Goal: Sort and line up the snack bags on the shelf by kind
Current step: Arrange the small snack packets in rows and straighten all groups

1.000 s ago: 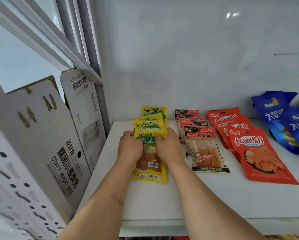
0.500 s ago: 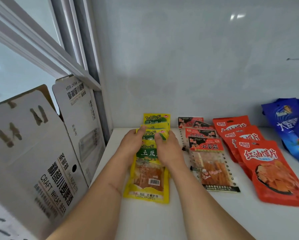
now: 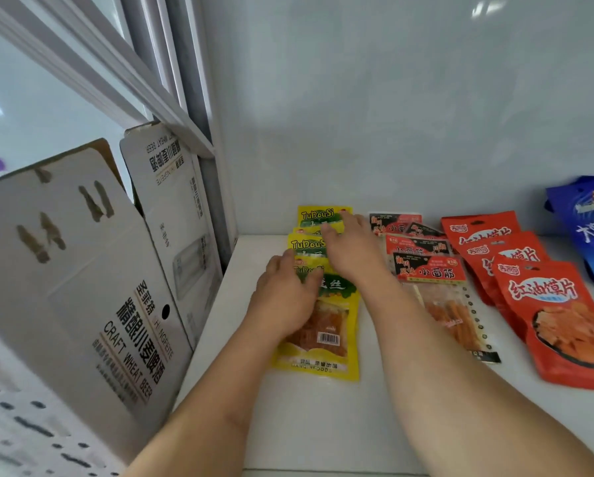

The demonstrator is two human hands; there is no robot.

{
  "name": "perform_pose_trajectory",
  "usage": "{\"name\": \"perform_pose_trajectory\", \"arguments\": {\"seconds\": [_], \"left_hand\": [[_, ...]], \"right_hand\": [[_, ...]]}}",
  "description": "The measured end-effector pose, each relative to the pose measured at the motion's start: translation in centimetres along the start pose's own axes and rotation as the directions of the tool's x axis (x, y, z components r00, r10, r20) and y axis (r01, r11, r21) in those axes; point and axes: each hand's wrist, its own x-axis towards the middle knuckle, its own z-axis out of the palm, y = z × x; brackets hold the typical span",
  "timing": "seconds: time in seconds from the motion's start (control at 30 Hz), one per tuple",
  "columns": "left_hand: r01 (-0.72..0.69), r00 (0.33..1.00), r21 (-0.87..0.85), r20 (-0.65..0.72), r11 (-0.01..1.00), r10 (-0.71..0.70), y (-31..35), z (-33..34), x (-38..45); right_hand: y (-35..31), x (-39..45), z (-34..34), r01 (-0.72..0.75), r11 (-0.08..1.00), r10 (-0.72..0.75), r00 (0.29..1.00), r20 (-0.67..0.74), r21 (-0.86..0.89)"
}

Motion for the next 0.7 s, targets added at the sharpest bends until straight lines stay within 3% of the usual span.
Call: {"name": "perform_pose_trajectory", "arguments": {"seconds": [0.17, 0.33, 0.7], "left_hand": [[-0.039, 0.998, 0.276, 0.055, 0.961, 0.024, -0.4, 1.3, -2.0], [-0.026, 0.999, 0.300, 0.036, 0.954, 0.016, -0.4, 1.7, -1.1], [-0.027, 0.999, 0.278, 0.045, 0.960, 0.014, -1.5, 2.8, 0.2]], "right_hand": [[0.2, 2.2, 0.2, 0.079, 0.972, -0.044, 0.987, 0.158, -0.223], [-0.9, 2.4, 0.0, 0.170, 0.947, -0.085, 0.950, 0.299, -0.272], [1.1, 3.7, 3.4, 0.032, 0.961, 0.032, 0.974, 0.224, -0.274]]}}
